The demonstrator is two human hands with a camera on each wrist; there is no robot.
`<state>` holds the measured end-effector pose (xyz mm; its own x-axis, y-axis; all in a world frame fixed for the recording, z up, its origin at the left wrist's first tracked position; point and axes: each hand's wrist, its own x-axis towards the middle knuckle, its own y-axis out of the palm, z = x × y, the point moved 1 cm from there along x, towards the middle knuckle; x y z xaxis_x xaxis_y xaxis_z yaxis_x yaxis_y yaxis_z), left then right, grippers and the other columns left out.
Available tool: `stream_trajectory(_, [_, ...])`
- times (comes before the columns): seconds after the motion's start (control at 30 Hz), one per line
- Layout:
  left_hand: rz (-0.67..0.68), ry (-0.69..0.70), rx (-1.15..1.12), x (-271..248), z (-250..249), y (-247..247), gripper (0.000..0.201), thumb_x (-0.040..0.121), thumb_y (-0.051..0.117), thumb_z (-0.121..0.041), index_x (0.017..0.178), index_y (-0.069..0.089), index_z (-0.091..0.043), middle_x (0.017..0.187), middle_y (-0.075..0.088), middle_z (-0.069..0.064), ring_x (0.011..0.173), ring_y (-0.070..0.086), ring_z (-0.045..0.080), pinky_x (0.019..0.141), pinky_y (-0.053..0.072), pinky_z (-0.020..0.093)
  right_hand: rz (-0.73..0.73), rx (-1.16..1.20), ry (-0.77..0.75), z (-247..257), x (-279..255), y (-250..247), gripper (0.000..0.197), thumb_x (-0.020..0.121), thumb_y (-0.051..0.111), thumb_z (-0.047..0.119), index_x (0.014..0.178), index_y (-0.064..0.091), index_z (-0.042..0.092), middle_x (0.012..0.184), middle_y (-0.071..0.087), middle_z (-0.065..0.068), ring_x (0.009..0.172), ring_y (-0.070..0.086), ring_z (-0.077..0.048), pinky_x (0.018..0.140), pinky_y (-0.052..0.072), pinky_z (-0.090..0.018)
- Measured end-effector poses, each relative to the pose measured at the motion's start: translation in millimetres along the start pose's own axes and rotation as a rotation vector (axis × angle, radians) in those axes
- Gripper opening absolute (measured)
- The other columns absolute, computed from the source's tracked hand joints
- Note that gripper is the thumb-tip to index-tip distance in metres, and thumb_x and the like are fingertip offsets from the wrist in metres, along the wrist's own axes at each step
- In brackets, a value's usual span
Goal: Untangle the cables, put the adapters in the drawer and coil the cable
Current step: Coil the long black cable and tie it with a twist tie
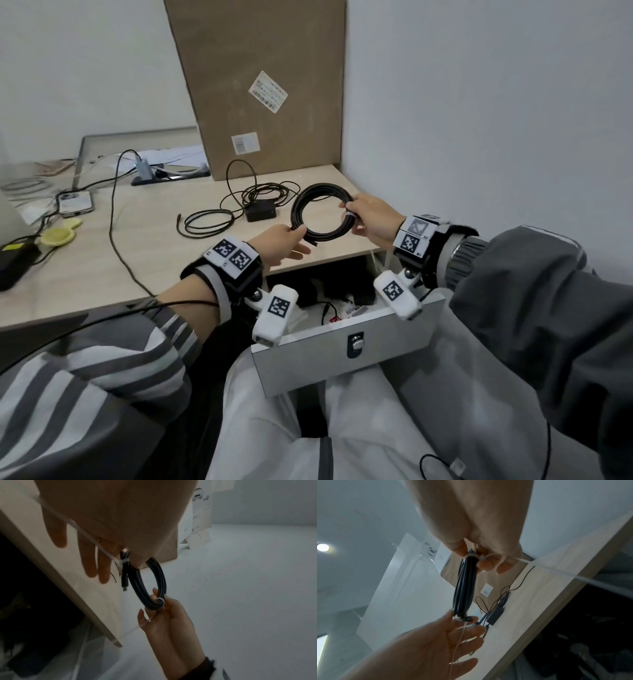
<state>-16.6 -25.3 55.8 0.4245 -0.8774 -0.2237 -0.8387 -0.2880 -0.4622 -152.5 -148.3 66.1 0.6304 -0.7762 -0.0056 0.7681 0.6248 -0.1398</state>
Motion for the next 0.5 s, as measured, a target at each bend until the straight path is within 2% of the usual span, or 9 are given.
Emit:
stream_trajectory(0.13, [-0.041,-0.044,-0.474,6,7,1,0.025,0.096,0.052,-0.038,0.101,0.058,-0.015,0.095,0.066,0.001,0.090,0.063,0.013,0.079,0.047,0.028,-0.033,0.142,0.016,-2,-2,8,0.023,0.101,0.032,0.012,0.087,0.050,0.019,0.073,0.053,-0.001,0.065,0.047,-0.009,0.066,0.036,-0.026])
stream_trajectory(0.2, [-0.040,-0.018,-0.634,10,7,-2,0.020,0.093,0.060,-0.031,0.101,0.057,-0.013,0.092,0.064,0.002,0.088,0.065,0.015,0.071,0.051,0.026,-0.001,0.201,0.032,-6,-2,13,0.024,0.102,0.032,0.013,0.088,0.050,0.020,0.077,0.053,0.000,0.068,0.050,-0.009,0.069,0.037,-0.026])
stream_trajectory(0.27, [-0.051,0.029,-0.742,10,6,-4,0.011,0.094,0.059,-0.021,0.096,0.057,-0.010,0.092,0.064,0.005,0.084,0.065,0.016,0.067,0.053,0.026,0.029,0.197,0.050,-12,-2,18,0.024,0.103,0.032,0.014,0.090,0.050,0.021,0.080,0.053,0.001,0.071,0.053,-0.008,0.071,0.036,-0.026])
stream_trajectory(0.33, [-0.086,0.079,-0.845,11,5,-4,0.006,0.096,0.053,-0.010,0.097,0.053,-0.004,0.090,0.064,0.010,0.080,0.065,0.019,0.066,0.056,0.028,0.046,0.131,0.057,-17,-1,21,0.021,0.103,0.031,0.016,0.098,0.051,0.019,0.083,0.052,0.001,0.075,0.055,-0.008,0.070,0.037,-0.025])
stream_trajectory(0.4, [-0.137,0.116,-0.912,11,5,-2,0.003,0.096,0.050,-0.003,0.098,0.049,-0.001,0.084,0.061,0.012,0.079,0.064,0.021,0.069,0.058,0.032,0.035,0.011,0.060,-18,-2,23,0.022,0.103,0.033,0.017,0.111,0.052,0.011,0.088,0.052,-0.002,0.078,0.055,-0.013,0.065,0.043,-0.019])
stream_trajectory(0.47, [-0.191,0.141,-0.928,13,7,1,0.003,0.096,0.048,0.001,0.096,0.047,-0.002,0.080,0.057,0.011,0.078,0.063,0.022,0.071,0.059,0.033,0.046,-0.171,0.101,-21,0,23,0.035,0.102,0.036,0.024,0.118,0.053,-0.002,0.094,0.055,-0.011,0.084,0.054,-0.024,0.069,0.045,-0.024])
stream_trajectory(0.5, [-0.214,0.150,-0.927,14,8,3,0.006,0.095,0.047,0.001,0.099,0.045,-0.002,0.080,0.056,0.011,0.080,0.063,0.023,0.071,0.059,0.032,0.064,-0.279,0.151,-24,1,25,0.047,0.101,0.038,0.032,0.122,0.052,-0.007,0.101,0.058,-0.017,0.092,0.055,-0.030,0.075,0.046,-0.030])
